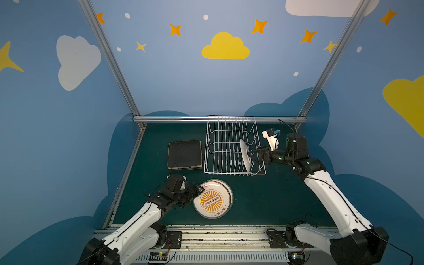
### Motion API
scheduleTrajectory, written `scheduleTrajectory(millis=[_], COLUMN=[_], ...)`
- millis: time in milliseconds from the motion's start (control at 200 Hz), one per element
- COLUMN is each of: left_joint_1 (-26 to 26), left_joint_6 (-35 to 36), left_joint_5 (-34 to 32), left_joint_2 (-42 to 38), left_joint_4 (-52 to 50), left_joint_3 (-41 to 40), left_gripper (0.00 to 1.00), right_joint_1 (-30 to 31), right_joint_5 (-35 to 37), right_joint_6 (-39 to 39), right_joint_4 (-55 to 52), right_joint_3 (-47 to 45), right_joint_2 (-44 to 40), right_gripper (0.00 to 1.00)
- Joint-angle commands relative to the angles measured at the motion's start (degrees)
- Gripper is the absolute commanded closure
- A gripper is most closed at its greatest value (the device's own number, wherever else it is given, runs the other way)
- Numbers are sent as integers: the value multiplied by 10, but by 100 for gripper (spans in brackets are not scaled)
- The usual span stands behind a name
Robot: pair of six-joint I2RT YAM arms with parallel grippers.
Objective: Unload the plates from the dish rack
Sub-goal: Place the plate among the plates.
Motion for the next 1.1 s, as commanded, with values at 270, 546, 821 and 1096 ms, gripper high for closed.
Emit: scheduleTrajectory(millis=[270,546,821,1096], left_joint_1=[-1,-1,2,2], left_joint_6=[31,51,95,92], left_joint_5=[-18,11,-22,28], left_joint_2=[8,50,20,42], left_joint_4=[-22,-60,-192,-139], left_joint_3=[66,96,111,87], left_gripper=[1,1,1,22], right_joint_1=[3,2,2,2], right_joint_5=[6,4,5,-2], right_joint_6=[1,7,5,12], right_joint_4=[-11,-11,-11,-7], right_joint_3=[16,19,17,22], right_joint_2=[7,13,13,24], right_gripper=[12,12,12,12])
